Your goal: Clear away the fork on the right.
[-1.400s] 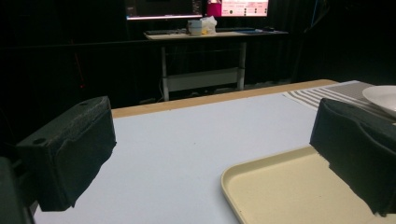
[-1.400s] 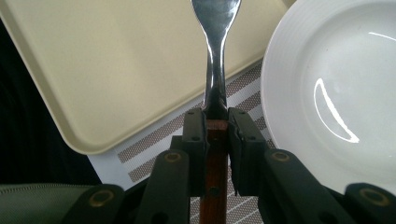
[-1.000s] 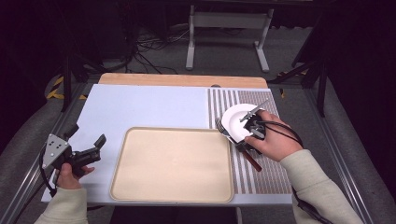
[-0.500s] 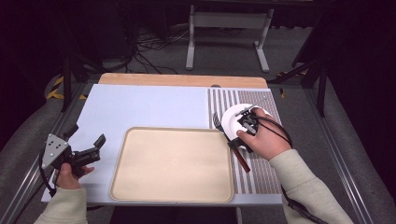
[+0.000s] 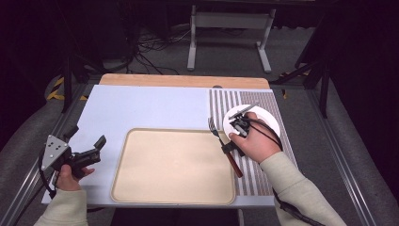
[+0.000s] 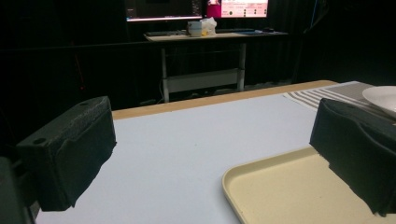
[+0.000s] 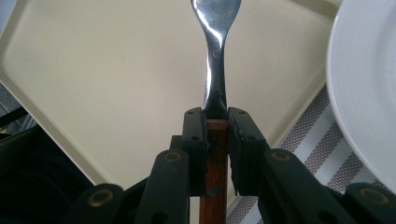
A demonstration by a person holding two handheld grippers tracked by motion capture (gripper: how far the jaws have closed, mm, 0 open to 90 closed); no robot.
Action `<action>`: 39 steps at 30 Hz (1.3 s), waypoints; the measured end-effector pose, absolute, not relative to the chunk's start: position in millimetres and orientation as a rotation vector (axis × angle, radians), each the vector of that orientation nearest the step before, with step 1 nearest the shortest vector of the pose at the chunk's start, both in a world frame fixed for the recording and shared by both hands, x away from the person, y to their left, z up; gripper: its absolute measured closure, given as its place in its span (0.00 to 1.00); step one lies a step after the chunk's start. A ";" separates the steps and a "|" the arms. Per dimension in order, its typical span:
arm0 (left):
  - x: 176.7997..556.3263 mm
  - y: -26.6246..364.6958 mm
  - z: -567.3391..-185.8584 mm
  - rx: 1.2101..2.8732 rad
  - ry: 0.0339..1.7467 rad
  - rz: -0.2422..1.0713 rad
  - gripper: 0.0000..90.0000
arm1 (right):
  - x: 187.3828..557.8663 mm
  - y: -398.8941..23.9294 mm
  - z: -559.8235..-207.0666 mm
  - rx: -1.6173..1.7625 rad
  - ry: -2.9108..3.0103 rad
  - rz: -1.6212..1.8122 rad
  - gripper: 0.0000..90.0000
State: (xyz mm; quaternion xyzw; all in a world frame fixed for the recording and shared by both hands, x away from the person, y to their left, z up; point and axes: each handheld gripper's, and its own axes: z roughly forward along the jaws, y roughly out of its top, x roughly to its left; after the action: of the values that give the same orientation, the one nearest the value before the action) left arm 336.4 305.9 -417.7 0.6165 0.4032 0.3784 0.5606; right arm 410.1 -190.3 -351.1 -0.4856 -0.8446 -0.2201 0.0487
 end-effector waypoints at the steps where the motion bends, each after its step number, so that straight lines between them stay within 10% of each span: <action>1: 336.4 305.8 -417.7 1.450 0.953 0.890 0.01 | 410.2 -188.7 -352.9 -1.484 -2.572 -0.663 0.87; 39: 337.0 309.7 -417.1 1.451 0.958 0.887 0.01 | 415.8 -152.1 -406.6 -1.610 -2.416 -0.424 0.86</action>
State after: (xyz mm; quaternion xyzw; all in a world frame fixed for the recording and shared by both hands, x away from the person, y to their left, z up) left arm 337.0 309.7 -417.1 0.6157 0.4064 0.3765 0.5603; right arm 415.8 -152.1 -406.6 -0.5458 -0.8190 -0.1438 0.1034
